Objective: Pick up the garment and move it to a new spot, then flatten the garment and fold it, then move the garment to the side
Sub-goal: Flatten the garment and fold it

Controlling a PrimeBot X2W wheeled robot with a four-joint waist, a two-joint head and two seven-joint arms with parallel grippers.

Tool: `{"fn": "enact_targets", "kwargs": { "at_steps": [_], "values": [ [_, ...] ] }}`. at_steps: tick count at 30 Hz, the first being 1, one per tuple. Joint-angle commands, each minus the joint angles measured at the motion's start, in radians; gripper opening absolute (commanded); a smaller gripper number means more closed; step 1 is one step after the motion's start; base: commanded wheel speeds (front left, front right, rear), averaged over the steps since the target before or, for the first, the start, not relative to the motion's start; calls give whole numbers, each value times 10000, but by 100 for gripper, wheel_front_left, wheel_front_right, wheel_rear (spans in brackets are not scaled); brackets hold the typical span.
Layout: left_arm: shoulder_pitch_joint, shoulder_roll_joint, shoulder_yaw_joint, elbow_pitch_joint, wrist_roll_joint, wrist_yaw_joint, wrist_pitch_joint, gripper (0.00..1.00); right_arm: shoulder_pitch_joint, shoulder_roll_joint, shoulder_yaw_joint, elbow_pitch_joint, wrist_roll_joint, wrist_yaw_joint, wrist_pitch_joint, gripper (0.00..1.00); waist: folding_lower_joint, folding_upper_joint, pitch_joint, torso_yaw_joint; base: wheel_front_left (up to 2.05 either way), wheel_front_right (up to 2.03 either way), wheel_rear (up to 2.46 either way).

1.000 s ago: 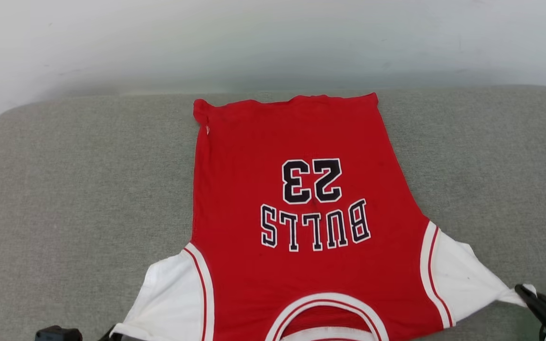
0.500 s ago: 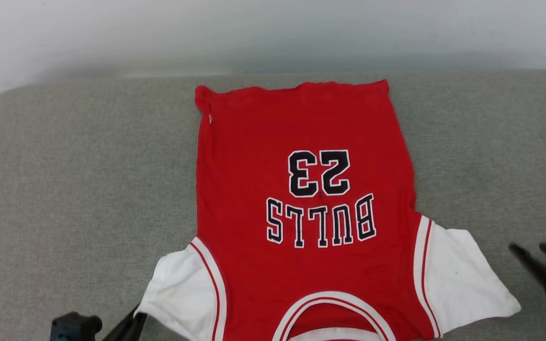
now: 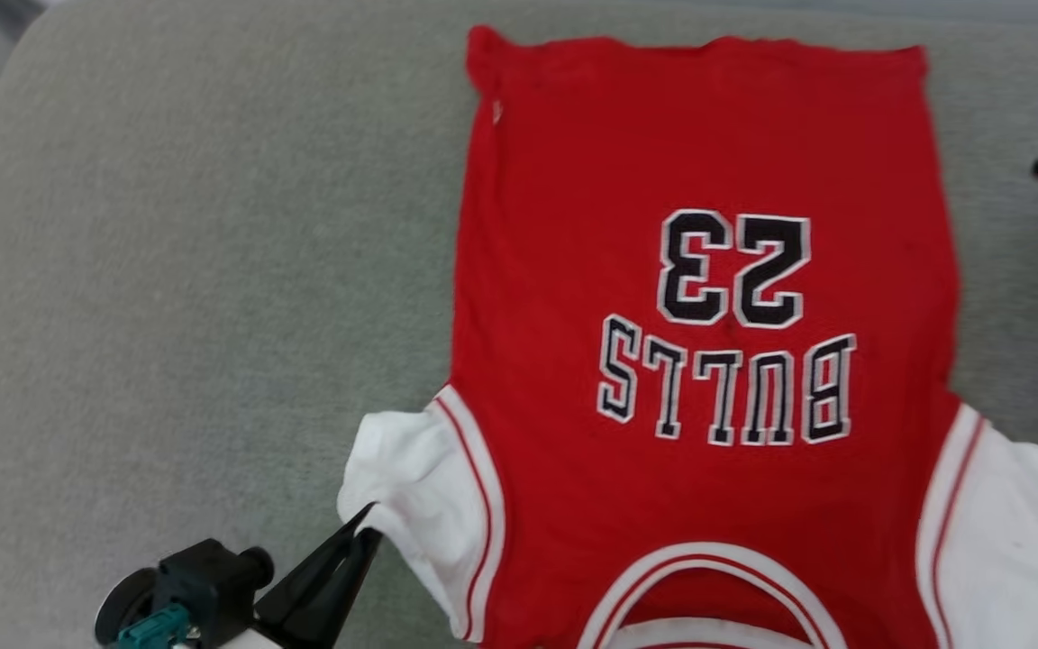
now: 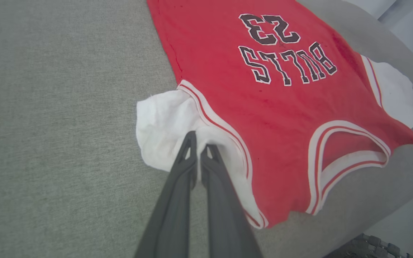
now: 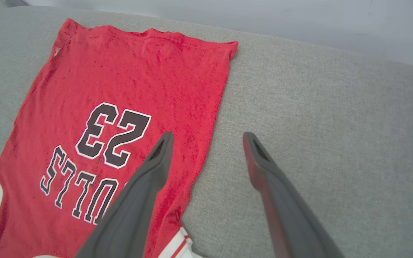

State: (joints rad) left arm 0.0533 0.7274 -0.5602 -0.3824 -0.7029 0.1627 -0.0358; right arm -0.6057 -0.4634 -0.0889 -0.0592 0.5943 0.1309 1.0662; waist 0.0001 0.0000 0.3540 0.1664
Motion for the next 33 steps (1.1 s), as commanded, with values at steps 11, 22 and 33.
{"fn": "enact_targets", "kwargs": {
  "at_steps": [11,22,33],
  "values": [
    [-1365,-517,-473,-989,693,-293,244,0,-4225,94,-523,2215,-3262,-2,2729,100,-1,0,2521,2581,0,0,0],
    [-1990,-1276,-1046,-737,820,-731,28,0,-5280,-69,-761,3141,-5154,-2,3248,100,-1,0,3268,3354,0,0,0],
    [-2130,-1398,-965,-479,676,-775,-230,0,-4156,392,-1314,3362,-5255,-2,3540,0,-1,0,3393,3489,0,0,0]
  ]
}}
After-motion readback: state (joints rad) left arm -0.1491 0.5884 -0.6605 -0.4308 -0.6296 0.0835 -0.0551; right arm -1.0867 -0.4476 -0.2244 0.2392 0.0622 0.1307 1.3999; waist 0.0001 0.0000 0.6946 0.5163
